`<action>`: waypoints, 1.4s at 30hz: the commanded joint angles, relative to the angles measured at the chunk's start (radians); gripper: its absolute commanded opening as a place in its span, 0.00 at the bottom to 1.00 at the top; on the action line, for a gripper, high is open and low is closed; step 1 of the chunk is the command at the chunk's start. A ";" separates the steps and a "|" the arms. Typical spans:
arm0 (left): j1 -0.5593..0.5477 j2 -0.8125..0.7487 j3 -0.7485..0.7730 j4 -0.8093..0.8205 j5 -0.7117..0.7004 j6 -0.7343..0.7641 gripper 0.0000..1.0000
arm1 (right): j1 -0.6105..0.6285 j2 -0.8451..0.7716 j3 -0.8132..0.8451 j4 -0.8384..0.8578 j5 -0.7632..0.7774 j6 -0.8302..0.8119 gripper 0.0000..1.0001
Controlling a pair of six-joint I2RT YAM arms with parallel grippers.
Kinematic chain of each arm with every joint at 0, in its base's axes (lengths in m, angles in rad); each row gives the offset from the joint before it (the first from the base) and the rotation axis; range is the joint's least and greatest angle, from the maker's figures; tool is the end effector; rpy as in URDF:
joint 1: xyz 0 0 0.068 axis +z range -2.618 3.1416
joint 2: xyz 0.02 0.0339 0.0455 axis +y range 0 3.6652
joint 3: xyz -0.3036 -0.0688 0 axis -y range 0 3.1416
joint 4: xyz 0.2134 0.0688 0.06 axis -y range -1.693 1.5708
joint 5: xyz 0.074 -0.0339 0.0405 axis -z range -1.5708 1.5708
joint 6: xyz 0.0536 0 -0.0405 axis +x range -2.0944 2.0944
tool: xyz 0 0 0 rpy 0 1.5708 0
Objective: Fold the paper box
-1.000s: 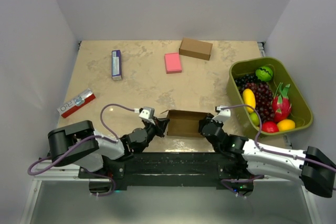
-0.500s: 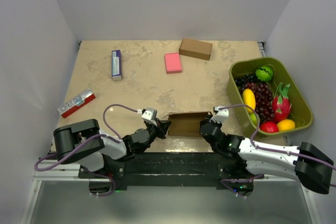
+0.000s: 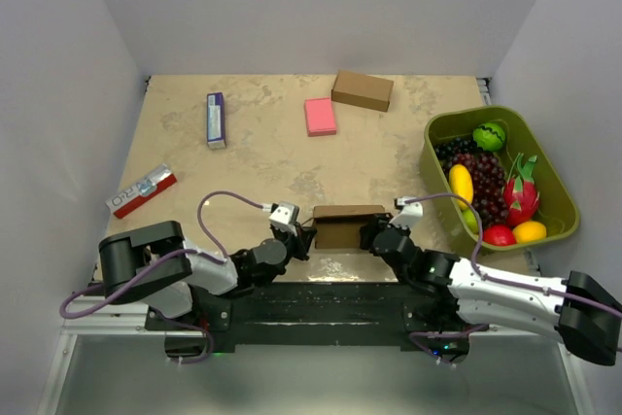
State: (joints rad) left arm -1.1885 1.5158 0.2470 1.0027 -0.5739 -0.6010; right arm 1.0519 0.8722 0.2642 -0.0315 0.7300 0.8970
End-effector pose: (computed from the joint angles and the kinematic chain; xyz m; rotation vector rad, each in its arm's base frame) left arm 0.1161 -0.2108 0.1994 0.1337 1.8526 -0.7452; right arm 0.0933 0.0913 0.2053 0.2303 2.0430 0.4061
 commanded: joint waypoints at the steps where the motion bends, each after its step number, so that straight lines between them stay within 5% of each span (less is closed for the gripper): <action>1: -0.005 0.003 0.020 -0.252 -0.107 0.040 0.00 | 0.005 -0.065 0.058 -0.131 -0.059 0.000 0.59; 8: -0.005 -0.035 0.155 -0.511 -0.224 0.056 0.00 | 0.005 -0.136 0.131 -0.343 -0.211 0.013 0.66; 17: 0.024 -0.016 0.251 -0.628 -0.210 0.127 0.00 | 0.005 -0.223 0.240 -0.570 -0.349 0.006 0.72; 22: 0.055 -0.011 0.264 -0.651 -0.192 0.147 0.00 | 0.005 -0.268 0.279 -0.550 -0.507 -0.069 0.70; 30: 0.055 -0.022 0.264 -0.610 -0.153 0.251 0.00 | 0.005 -0.237 0.503 -0.435 -0.538 -0.118 0.66; 35: 0.055 -0.009 0.282 -0.631 -0.149 0.253 0.00 | 0.005 -0.128 0.602 -0.331 -0.485 -0.178 0.65; 42: 0.053 -0.016 0.304 -0.650 -0.100 0.259 0.01 | 0.003 0.063 0.492 -0.162 -0.346 -0.138 0.57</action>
State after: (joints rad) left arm -1.1408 1.4872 0.5232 0.4351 -0.7052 -0.3698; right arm 1.0542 0.8528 0.8368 -0.3088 0.3027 0.7418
